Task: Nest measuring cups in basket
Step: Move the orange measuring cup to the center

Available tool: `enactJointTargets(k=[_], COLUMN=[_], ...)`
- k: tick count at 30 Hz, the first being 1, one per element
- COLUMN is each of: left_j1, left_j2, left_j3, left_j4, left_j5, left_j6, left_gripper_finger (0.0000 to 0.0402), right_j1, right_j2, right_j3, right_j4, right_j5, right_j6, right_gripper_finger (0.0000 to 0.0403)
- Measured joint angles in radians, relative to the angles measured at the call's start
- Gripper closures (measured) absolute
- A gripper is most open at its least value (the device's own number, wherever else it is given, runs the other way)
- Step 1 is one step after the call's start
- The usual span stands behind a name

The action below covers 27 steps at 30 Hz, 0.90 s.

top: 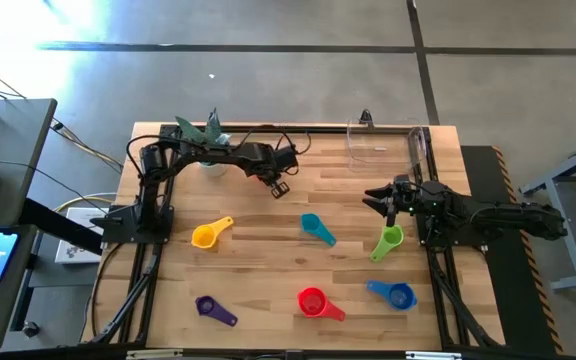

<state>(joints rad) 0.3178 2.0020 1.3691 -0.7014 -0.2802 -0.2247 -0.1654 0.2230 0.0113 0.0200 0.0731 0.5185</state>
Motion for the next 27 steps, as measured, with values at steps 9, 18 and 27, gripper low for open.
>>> enactJointTargets(k=[9, 18, 27], left_j1=[-0.116, -0.272, -0.421], left_j2=[-0.04, -0.104, -0.11], left_j3=[0.031, 0.031, 0.001], left_j4=[-0.147, -0.245, -0.218], left_j5=[0.008, 0.045, 0.115], left_j6=[-0.006, -0.09, -0.272], left_gripper_finger=[0.0388, 0.0387, 0.0387], right_j1=[0.0, 0.0, 0.0], right_j2=[0.0, 0.0, 0.0], right_j3=[0.0, 0.0, 0.0], right_j4=[0.0, 0.0, 0.0], right_j5=[0.0, 0.0, -0.001], right_j6=[-0.002, -0.003, 0.005], right_gripper_finger=[0.0215, 0.0215, 0.0215])
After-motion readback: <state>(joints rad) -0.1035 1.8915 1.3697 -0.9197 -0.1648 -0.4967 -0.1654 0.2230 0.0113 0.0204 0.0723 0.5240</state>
